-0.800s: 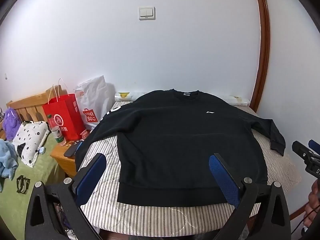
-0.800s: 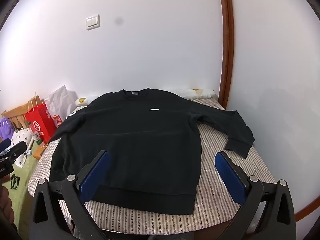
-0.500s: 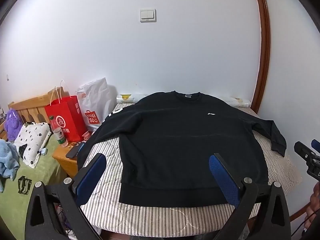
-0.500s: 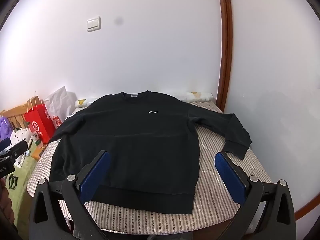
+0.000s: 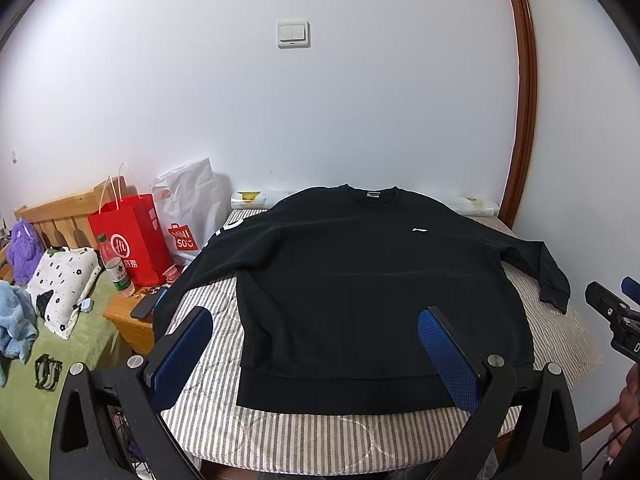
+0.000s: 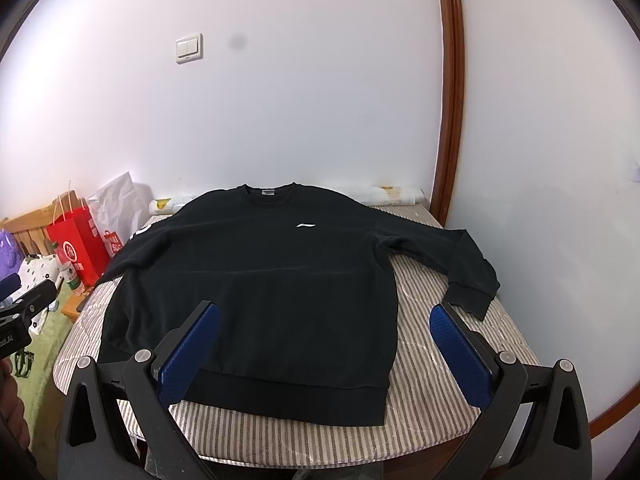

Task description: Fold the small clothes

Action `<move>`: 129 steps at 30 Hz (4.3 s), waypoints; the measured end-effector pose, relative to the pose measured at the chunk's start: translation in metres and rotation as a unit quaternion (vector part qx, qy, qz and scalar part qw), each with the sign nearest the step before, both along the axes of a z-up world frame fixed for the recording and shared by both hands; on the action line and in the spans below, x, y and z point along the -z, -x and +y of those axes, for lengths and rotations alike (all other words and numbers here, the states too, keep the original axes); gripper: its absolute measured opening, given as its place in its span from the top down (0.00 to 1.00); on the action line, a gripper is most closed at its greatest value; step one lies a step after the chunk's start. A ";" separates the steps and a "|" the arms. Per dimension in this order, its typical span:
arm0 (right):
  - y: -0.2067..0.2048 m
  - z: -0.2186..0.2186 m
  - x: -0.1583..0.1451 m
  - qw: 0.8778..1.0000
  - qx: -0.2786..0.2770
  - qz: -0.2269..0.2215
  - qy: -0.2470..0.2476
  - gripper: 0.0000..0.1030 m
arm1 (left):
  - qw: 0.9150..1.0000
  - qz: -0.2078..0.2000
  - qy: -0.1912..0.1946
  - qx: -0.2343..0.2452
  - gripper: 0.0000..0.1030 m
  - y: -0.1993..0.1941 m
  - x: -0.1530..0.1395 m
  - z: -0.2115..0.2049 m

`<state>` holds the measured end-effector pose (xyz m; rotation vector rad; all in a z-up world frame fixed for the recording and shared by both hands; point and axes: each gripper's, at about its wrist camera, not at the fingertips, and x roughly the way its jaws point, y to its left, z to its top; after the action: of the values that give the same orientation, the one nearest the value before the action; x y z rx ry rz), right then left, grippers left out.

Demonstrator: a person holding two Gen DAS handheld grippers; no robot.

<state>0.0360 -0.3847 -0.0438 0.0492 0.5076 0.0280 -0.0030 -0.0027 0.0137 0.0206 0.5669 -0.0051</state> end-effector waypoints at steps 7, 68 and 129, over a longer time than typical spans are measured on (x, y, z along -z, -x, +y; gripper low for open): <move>0.002 0.000 -0.003 1.000 -0.001 -0.003 0.001 0.00 | 1.000 0.000 0.001 0.001 0.00 0.000 -0.001 -0.002; 0.006 0.005 -0.003 1.000 0.013 0.000 0.011 0.00 | 1.000 -0.014 0.010 0.012 0.00 0.011 -0.003 -0.007; -0.207 0.063 0.068 0.989 -0.126 0.069 0.020 0.00 | 0.956 0.119 0.215 -0.162 0.04 -0.150 0.167 0.165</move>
<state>0.2427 -0.3217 -0.1119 -0.0536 0.6503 0.2623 0.1471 0.1623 -0.1535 -0.5042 0.7950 0.1902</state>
